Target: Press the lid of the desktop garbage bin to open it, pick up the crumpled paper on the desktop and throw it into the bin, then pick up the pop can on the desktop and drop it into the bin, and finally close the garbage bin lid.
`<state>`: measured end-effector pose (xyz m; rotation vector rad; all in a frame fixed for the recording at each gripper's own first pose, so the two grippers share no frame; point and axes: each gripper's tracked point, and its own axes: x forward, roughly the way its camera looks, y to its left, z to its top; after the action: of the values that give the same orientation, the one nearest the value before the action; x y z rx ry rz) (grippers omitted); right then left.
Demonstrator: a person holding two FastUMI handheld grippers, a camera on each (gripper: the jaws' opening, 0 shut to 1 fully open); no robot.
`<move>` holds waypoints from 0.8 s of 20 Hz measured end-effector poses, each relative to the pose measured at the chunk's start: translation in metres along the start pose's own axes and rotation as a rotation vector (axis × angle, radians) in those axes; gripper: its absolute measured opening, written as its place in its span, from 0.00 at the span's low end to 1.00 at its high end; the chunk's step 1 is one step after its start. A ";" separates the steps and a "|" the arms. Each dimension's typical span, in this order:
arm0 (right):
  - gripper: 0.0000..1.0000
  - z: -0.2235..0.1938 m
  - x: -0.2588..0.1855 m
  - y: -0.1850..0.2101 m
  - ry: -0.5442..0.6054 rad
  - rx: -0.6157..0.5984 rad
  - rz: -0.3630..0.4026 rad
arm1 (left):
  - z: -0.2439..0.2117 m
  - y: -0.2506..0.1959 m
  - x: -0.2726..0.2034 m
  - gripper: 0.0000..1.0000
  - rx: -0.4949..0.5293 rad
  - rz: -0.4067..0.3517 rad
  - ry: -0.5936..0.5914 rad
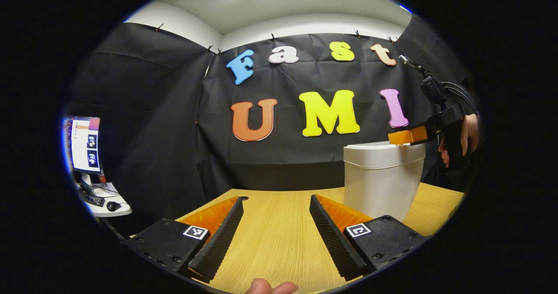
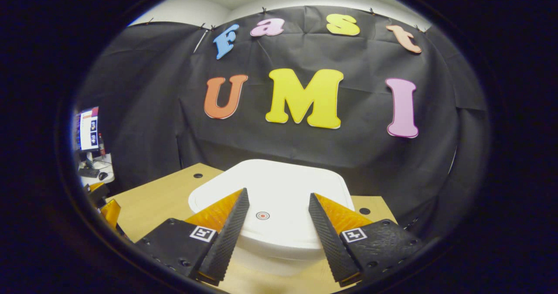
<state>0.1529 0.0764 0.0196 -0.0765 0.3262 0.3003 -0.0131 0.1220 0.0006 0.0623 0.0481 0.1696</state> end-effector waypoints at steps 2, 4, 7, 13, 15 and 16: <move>0.90 0.006 -0.001 -0.001 -0.023 0.047 -0.003 | 0.000 -0.002 0.001 0.99 -0.012 -0.005 -0.001; 0.88 0.008 -0.002 0.004 -0.048 0.046 0.021 | -0.001 -0.005 0.001 0.99 -0.023 -0.012 0.002; 0.96 0.012 -0.015 -0.008 -0.103 0.052 -0.006 | 0.000 -0.002 0.001 0.99 -0.006 0.006 -0.002; 0.97 -0.012 -0.057 -0.014 -0.211 0.128 -0.083 | 0.006 -0.023 -0.004 0.99 0.007 -0.022 -0.026; 0.97 -0.027 -0.075 -0.012 -0.243 0.147 -0.101 | 0.010 -0.032 -0.008 0.99 0.013 -0.040 -0.036; 0.98 -0.034 -0.085 -0.009 -0.249 0.170 -0.107 | 0.011 -0.036 -0.009 0.99 0.015 -0.049 -0.040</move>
<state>0.0688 0.0398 0.0157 0.1101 0.0994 0.1723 -0.0155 0.0842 0.0098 0.0794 0.0115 0.1185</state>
